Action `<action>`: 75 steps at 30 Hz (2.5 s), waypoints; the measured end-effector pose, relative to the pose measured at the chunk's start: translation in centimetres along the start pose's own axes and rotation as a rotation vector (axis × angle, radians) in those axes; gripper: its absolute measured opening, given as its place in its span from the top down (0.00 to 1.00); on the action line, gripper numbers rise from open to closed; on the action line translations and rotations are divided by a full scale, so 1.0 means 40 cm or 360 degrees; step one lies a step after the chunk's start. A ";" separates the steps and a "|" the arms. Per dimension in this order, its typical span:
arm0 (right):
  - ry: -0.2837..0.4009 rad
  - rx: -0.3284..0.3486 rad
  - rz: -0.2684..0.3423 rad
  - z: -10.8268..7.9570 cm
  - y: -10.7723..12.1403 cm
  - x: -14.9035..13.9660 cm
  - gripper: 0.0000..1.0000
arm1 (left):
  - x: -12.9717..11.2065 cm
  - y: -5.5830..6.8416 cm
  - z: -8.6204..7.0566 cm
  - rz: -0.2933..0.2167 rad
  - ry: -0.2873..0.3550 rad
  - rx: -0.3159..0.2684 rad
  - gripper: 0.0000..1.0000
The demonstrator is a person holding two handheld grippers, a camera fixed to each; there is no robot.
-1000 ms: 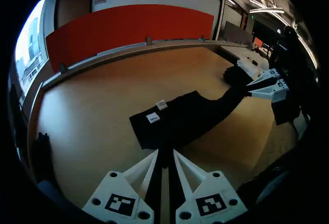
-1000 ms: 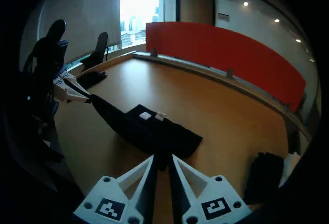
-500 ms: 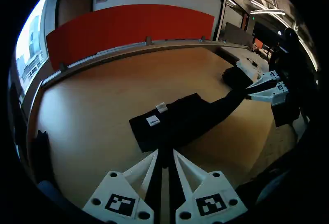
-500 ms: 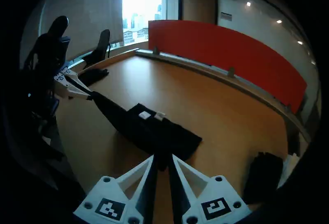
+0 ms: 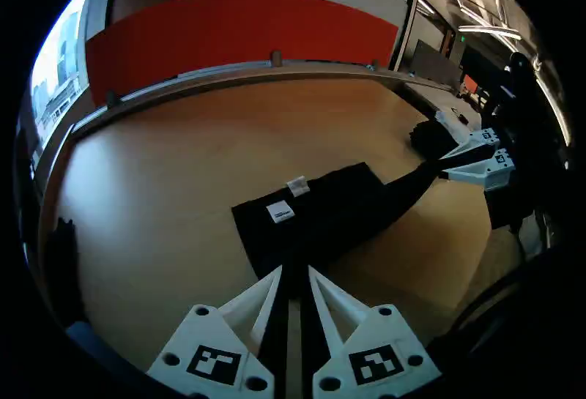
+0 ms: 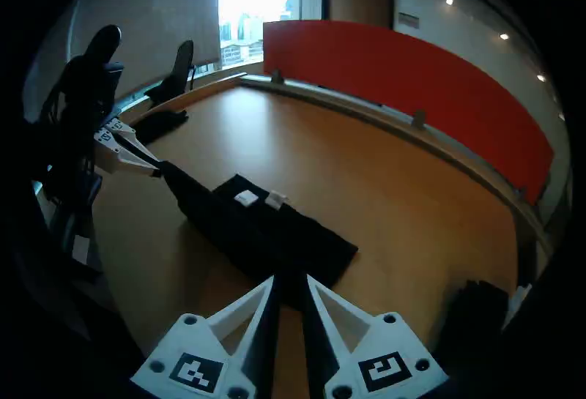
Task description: Fold towel
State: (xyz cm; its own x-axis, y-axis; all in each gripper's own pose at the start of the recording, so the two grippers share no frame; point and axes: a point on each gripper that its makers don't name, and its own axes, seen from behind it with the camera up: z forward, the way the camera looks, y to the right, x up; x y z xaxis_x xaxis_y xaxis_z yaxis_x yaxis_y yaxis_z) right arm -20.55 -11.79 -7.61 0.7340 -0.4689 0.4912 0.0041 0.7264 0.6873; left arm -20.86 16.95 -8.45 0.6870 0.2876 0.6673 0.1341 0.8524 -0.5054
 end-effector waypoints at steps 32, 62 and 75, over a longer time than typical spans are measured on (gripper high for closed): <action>-0.0214 0.0001 0.0075 0.195 0.088 -0.085 0.83 | -0.047 -0.082 0.228 0.0001 -0.0177 0.0032 0.90; -0.0282 -0.0175 0.0130 0.256 0.165 -0.122 0.23 | -0.041 -0.173 0.277 0.0016 -0.0187 0.0197 0.29; -0.0258 -0.0252 0.0101 0.259 0.216 -0.096 0.04 | -0.004 -0.204 0.281 0.0003 -0.0157 0.0261 0.18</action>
State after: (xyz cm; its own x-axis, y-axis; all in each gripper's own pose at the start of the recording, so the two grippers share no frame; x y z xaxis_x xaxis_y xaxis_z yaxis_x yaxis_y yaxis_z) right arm -30.38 -8.94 1.98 0.6176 -0.4852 0.6189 0.0773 0.8206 0.5662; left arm -30.08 14.85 1.73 0.6127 0.3237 0.7210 0.0092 0.9093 -0.4160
